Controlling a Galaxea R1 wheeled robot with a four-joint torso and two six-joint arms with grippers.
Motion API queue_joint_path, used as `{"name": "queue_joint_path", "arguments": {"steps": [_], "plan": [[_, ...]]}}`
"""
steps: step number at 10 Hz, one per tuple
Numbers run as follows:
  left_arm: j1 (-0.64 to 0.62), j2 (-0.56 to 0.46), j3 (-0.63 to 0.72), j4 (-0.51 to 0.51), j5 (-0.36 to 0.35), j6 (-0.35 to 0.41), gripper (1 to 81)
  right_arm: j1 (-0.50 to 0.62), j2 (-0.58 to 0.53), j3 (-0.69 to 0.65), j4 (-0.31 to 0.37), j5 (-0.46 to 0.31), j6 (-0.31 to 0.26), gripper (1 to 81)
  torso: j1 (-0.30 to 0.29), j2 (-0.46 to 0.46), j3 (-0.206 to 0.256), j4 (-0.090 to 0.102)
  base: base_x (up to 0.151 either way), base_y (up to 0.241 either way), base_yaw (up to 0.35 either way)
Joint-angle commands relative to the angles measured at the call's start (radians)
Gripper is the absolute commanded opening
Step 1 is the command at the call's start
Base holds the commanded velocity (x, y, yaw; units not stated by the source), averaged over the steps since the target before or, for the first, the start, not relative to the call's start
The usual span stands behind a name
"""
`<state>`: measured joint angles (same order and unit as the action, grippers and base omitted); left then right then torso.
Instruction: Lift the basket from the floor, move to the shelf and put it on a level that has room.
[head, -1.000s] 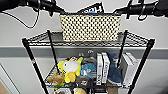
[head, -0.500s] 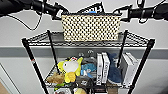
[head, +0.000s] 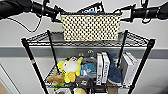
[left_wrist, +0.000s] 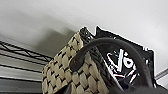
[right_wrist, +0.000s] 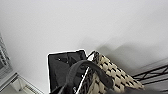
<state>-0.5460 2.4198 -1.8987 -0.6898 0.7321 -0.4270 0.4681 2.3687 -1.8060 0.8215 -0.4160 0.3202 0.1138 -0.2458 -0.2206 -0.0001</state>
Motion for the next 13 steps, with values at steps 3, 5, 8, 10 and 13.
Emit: {"name": "queue_joint_path", "arguments": {"steps": [3,5,8,10,13], "plan": [[-0.251,-0.181,0.122,-0.007,0.015,-0.001,81.1,0.209,-0.176,0.128,0.005,-0.027,-0.006,81.1,0.000,0.000,0.000,0.000,0.000,0.000,0.000],[-0.254,-0.258,0.180,0.010,0.018,-0.002,81.1,0.218,-0.263,0.165,-0.007,-0.073,-0.004,81.1,0.000,0.000,0.000,0.000,0.000,0.000,0.000],[-0.254,-0.396,0.279,0.050,0.067,-0.002,81.1,0.208,-0.400,0.200,-0.053,-0.145,-0.001,81.1,0.000,0.000,0.000,0.000,0.000,0.000,0.000],[-0.249,-0.508,0.375,0.067,0.072,-0.004,81.1,0.177,-0.458,0.194,-0.076,-0.191,-0.001,81.1,0.000,0.000,0.000,0.000,0.000,0.000,0.000],[-0.234,-0.615,0.398,0.155,0.130,-0.004,81.1,0.157,-0.523,0.192,-0.125,-0.250,0.002,81.1,0.000,0.000,0.000,0.000,0.000,0.000,0.000]]}}
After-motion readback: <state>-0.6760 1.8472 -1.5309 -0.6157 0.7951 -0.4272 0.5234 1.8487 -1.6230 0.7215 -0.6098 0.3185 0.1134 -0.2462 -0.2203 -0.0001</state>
